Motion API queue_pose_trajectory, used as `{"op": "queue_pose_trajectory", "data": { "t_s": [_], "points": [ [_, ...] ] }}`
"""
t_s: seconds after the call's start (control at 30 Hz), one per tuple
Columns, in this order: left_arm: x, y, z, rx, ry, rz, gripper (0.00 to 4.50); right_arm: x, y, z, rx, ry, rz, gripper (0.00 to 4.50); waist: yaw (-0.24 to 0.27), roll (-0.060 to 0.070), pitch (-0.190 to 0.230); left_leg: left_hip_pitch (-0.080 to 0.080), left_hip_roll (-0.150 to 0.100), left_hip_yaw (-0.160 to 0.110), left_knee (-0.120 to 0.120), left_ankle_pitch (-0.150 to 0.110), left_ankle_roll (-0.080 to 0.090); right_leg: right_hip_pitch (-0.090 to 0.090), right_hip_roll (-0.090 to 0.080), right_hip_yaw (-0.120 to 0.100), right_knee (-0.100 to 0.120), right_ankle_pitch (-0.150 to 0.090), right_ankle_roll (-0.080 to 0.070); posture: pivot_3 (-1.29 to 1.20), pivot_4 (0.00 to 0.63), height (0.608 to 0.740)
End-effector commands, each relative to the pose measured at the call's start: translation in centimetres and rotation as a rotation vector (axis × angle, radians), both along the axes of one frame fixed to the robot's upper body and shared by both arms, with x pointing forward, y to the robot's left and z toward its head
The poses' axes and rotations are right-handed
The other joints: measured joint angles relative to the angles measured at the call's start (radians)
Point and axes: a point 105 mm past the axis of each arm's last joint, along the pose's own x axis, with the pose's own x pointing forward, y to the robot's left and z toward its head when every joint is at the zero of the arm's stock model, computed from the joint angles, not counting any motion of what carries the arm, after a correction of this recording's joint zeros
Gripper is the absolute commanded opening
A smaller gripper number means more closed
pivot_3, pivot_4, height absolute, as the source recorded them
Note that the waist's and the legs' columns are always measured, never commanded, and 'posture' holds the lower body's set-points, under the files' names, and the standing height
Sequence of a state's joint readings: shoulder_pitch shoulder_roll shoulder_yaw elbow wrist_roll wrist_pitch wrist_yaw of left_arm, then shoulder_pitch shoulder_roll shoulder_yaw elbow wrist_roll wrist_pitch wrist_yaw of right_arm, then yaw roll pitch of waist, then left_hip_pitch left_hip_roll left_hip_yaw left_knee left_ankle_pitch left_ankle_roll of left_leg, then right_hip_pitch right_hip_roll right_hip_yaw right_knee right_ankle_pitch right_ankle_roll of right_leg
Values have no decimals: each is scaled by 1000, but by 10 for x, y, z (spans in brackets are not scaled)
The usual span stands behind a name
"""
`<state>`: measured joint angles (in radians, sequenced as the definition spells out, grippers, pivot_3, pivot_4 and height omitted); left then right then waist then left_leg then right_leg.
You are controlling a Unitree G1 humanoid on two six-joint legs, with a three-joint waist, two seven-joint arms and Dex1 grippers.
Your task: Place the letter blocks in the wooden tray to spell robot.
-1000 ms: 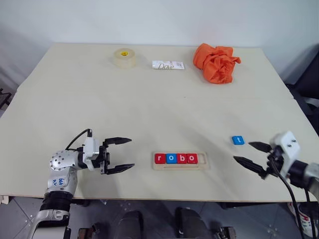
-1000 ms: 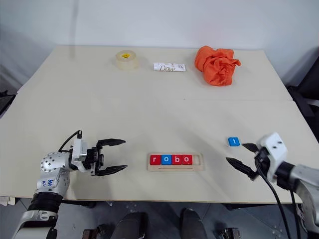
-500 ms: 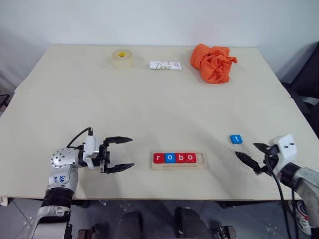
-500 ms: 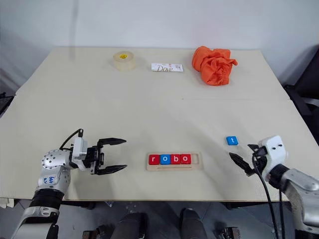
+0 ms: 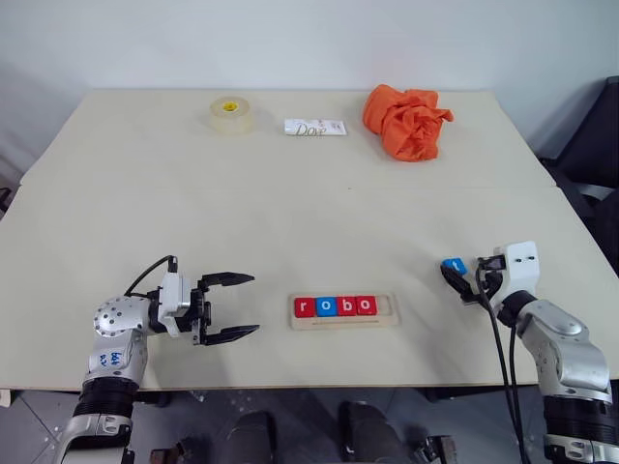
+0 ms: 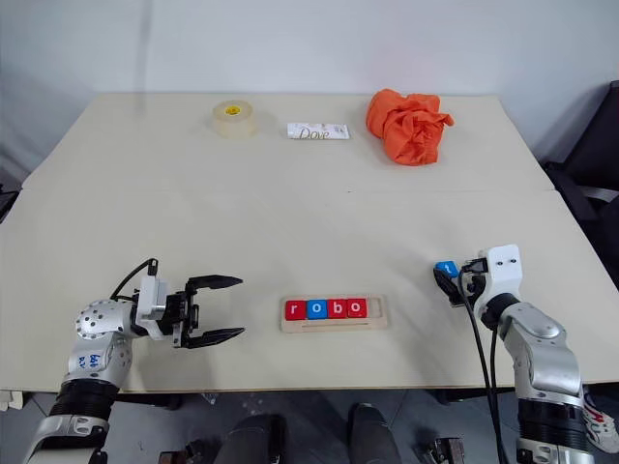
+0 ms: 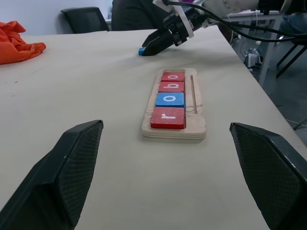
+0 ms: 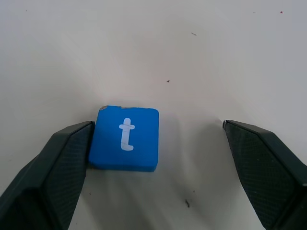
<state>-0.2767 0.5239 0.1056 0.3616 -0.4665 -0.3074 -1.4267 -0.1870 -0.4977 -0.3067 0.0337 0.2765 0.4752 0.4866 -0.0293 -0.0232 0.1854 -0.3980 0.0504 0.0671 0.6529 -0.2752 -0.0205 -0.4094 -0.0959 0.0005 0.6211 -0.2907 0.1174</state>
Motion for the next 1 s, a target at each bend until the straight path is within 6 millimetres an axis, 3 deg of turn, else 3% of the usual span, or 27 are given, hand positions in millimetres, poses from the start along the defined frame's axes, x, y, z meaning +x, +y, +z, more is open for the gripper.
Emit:
{"op": "queue_pose_trajectory", "data": {
  "t_s": [0.03,0.17,0.37,0.57,0.8,1.0],
  "points": [
    [-1,3,8,-2,-37,10,4500,-5,10,-9,20,42,8,4476,0,0,0,0,0,0,0,0,0,0,0,0,0,0,0,0,150,740],
    [1,3,8,-3,-37,11,4500,-7,19,-6,31,27,5,3596,0,0,0,0,0,0,-1,0,0,0,0,0,0,0,0,0,150,740],
    [3,1,8,-3,-36,-1,4500,-7,27,12,42,-35,-13,1521,1,0,0,0,0,0,-1,0,0,0,0,0,0,0,0,0,150,740],
    [5,1,8,0,-28,-18,4500,-31,52,39,71,-101,16,1476,3,0,0,-1,0,0,-2,0,0,-2,0,0,0,0,-1,0,150,740],
    [7,-1,8,0,-22,-38,4500,-69,76,29,109,-36,19,1476,4,0,0,-3,0,-1,-3,0,0,-3,0,0,-2,-1,-1,0,150,740],
    [7,-3,9,4,-20,-52,4500,-78,79,16,150,13,-25,1476,2,0,0,-3,0,-1,-2,0,0,-3,0,0,-2,-1,-1,0,150,740]
  ]
}}
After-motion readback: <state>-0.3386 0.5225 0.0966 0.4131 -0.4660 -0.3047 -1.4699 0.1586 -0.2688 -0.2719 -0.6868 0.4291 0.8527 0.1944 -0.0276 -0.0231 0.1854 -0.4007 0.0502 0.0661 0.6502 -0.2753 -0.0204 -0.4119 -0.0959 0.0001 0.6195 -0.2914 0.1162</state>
